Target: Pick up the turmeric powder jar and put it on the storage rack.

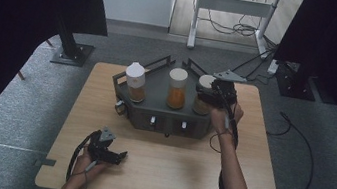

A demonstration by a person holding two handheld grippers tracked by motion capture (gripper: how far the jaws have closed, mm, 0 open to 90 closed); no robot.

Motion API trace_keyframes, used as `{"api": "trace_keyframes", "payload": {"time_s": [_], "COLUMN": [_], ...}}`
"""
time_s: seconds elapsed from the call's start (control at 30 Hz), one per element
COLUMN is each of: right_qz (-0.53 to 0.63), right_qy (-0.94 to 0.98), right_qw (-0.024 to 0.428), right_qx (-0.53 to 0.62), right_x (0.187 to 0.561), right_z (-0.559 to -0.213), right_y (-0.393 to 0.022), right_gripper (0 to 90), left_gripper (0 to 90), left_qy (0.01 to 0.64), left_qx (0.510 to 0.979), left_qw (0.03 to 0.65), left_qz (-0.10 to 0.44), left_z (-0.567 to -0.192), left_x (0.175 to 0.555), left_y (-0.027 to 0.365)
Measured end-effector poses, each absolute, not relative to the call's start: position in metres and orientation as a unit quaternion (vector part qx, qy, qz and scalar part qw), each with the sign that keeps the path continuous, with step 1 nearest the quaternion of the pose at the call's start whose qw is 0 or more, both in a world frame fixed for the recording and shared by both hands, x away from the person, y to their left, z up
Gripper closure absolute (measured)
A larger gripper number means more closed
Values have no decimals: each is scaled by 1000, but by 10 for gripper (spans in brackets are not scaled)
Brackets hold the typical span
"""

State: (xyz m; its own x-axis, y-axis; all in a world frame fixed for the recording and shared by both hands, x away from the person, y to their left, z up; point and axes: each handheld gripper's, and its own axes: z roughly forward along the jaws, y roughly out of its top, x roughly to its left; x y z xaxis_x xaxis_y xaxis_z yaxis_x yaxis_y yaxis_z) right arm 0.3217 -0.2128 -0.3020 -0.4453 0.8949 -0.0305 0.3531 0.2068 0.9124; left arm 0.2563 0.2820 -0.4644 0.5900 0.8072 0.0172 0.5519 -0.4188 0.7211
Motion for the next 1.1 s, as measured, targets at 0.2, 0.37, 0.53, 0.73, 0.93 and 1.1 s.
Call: {"api": "trace_keyframes", "payload": {"time_s": [0.2, 0.37, 0.53, 0.73, 0.93, 1.1], "right_qz": [459, 461, 462, 457, 465, 466], "right_qy": [714, 712, 718, 731, 726, 721], "right_qw": [294, 290, 284, 287, 283, 290], "right_qx": [440, 444, 436, 417, 421, 423], "right_x": [323, 324, 327, 329, 327, 321], "right_z": [-303, -303, -304, -306, -308, -307], "right_y": [-215, -218, -220, -219, -221, -222], "right_gripper": [331, 329, 267, 129, 109, 111], "left_gripper": [12, 12, 12, 12, 12, 12], "left_qy": [413, 413, 413, 413, 413, 413], "left_qx": [822, 822, 822, 822, 822, 822], "left_qw": [346, 346, 346, 346, 346, 346], "left_qz": [185, 185, 185, 185, 185, 185], "left_z": [-464, -464, -464, -464, -464, -464], "left_x": [256, 256, 256, 256, 256, 256], "left_y": [282, 282, 282, 282, 282, 282]}}
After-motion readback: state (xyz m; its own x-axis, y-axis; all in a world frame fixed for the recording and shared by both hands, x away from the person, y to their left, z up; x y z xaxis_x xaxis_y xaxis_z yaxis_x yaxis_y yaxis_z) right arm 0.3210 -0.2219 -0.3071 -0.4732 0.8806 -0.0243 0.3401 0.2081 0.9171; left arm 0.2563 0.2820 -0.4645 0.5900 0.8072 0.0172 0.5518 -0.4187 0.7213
